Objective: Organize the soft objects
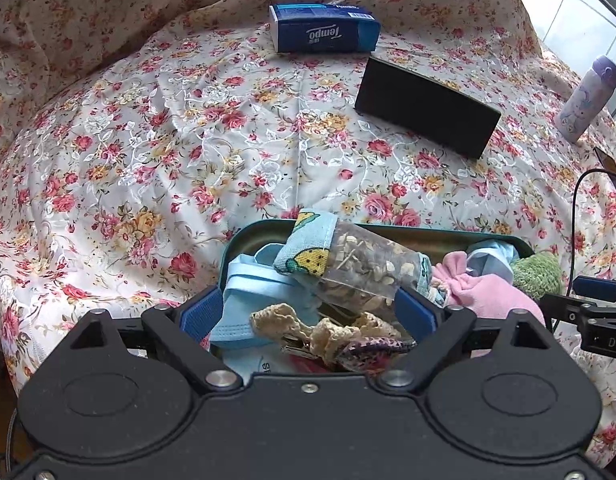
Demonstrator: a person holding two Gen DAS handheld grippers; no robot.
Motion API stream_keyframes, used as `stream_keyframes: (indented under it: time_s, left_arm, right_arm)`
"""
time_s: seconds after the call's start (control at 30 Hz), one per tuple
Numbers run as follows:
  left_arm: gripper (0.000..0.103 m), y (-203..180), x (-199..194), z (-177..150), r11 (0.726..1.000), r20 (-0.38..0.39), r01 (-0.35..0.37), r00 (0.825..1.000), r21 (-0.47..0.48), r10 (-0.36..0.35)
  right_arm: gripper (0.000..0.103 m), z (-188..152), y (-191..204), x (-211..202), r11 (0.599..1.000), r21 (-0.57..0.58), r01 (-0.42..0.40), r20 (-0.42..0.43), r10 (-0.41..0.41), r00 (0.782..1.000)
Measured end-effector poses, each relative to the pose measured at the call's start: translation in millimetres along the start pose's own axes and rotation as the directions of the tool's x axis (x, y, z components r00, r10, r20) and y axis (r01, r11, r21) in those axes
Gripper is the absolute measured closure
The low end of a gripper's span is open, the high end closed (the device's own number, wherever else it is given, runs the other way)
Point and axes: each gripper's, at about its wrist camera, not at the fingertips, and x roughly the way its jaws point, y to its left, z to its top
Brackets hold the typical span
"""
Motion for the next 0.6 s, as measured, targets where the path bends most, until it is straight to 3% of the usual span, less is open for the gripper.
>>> stream_keyframes:
  time_s: [0.23,0.6]
  left_arm:
    - [0.014,-6.8,-0.7,-2.0,1.0,0.004,-0.003,1.0,0.016,0.003]
    - [0.013,-13.3,0.1,-14.2,1.0,-0.031,-0.01,0.999,0.014,0.011]
  right_arm:
    - [0.037,-1.4,-3.8,-10.4,0.999,0.04,0.008,0.025,-0.009,1.0]
    - [0.009,-6.5,6.0,-29.9,0.997,0.078,-0.006,0.091,-0.001,0.996]
